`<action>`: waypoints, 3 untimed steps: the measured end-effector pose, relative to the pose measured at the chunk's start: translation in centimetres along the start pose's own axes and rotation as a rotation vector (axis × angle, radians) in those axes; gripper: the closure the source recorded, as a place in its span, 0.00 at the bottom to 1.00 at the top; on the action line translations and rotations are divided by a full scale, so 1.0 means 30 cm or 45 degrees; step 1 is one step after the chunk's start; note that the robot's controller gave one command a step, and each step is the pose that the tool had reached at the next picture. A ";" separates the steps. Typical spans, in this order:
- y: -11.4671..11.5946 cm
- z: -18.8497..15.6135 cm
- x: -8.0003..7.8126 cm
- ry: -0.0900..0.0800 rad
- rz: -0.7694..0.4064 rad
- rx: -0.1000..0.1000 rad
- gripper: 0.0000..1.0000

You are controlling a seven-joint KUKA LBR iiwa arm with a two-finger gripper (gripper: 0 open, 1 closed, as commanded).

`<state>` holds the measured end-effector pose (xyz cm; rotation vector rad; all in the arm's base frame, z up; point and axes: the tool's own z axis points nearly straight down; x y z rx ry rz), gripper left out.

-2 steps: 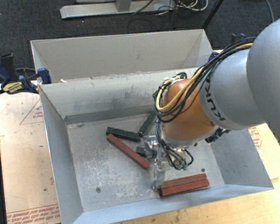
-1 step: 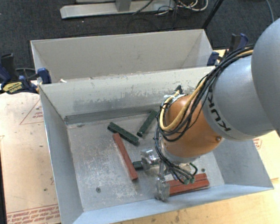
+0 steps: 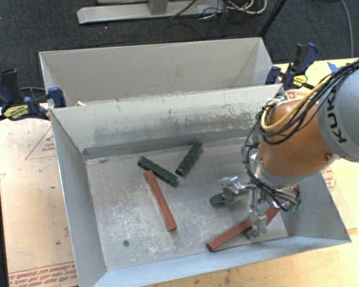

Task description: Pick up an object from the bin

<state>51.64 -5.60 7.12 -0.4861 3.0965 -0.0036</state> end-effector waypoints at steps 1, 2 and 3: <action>0.047 -0.406 0.051 -0.002 0.193 -0.002 0.00; -0.047 -0.021 0.102 0.003 0.034 -0.005 0.00; -0.045 -0.026 0.104 0.007 0.033 -0.006 1.00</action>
Offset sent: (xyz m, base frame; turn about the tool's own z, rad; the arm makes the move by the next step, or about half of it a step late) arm -0.0216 0.0086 0.1184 0.1510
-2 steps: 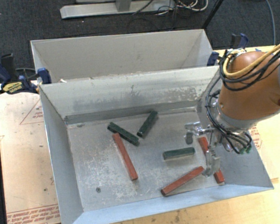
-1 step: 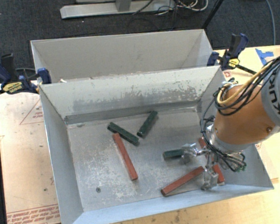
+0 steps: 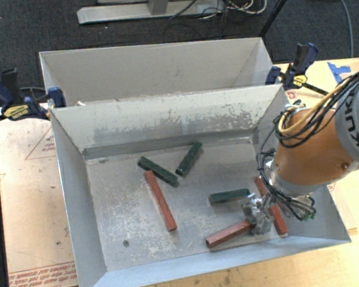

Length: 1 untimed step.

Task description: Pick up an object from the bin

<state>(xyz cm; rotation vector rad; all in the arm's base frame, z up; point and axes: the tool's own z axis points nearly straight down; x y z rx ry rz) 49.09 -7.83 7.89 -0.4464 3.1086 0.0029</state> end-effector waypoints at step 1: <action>0.113 -0.436 -0.035 -0.011 0.013 0.005 1.00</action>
Offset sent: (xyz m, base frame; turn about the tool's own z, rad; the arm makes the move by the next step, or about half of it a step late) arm -0.0020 0.0337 0.1272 0.0125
